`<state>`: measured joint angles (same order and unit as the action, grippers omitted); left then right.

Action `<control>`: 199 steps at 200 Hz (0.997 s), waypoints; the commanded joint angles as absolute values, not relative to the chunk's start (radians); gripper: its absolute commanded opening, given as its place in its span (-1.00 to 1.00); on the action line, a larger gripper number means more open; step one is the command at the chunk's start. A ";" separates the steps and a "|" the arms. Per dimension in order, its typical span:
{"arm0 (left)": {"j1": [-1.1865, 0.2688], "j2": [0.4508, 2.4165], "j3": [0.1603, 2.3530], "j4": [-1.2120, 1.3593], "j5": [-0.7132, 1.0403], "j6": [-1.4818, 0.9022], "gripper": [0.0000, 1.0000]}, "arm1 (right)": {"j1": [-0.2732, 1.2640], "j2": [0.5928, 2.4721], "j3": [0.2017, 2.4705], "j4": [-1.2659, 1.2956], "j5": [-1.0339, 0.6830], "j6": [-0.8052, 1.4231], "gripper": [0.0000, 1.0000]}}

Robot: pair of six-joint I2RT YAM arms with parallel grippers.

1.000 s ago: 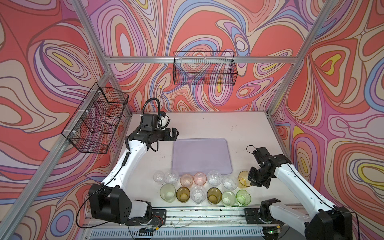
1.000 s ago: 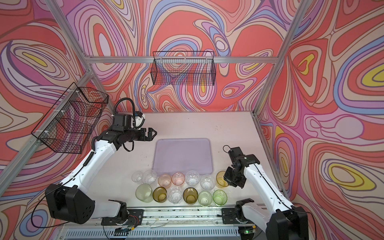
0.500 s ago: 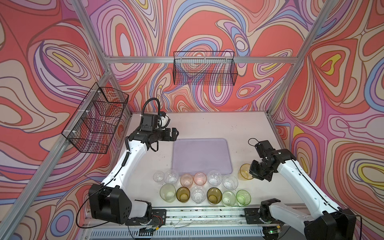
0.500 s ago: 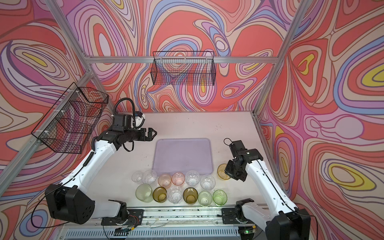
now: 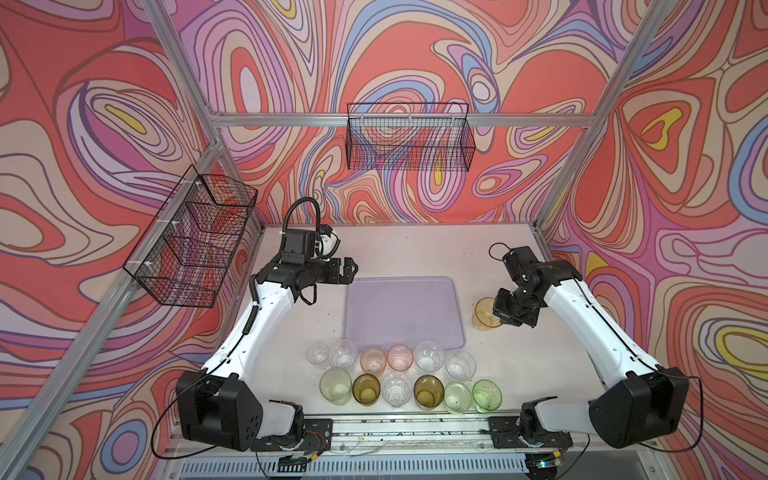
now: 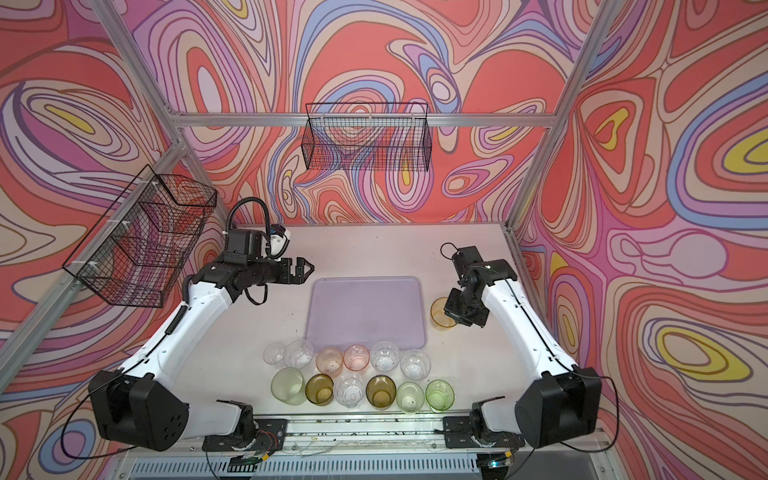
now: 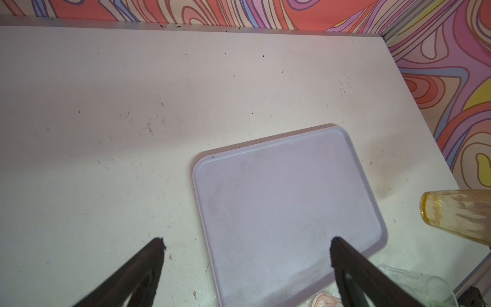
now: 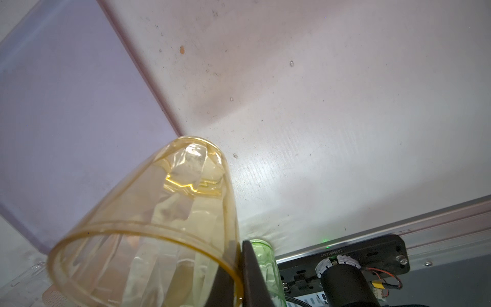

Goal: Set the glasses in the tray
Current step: 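Carry the yellow cup with the right gripper to the tray's far corner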

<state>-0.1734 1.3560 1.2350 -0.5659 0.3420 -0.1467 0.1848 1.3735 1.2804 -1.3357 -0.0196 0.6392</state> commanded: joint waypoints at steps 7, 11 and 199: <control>-0.176 1.371 1.271 -0.601 0.377 -0.150 1.00 | 0.187 1.422 1.359 -1.377 0.007 0.623 -1.00; -0.176 1.374 1.274 -0.603 0.378 -0.151 1.00 | 0.187 1.434 1.370 -1.382 0.007 0.618 -1.00; -0.179 1.361 1.220 -0.502 0.404 -0.107 1.00 | 0.187 1.840 1.797 -1.396 -0.132 0.448 -1.00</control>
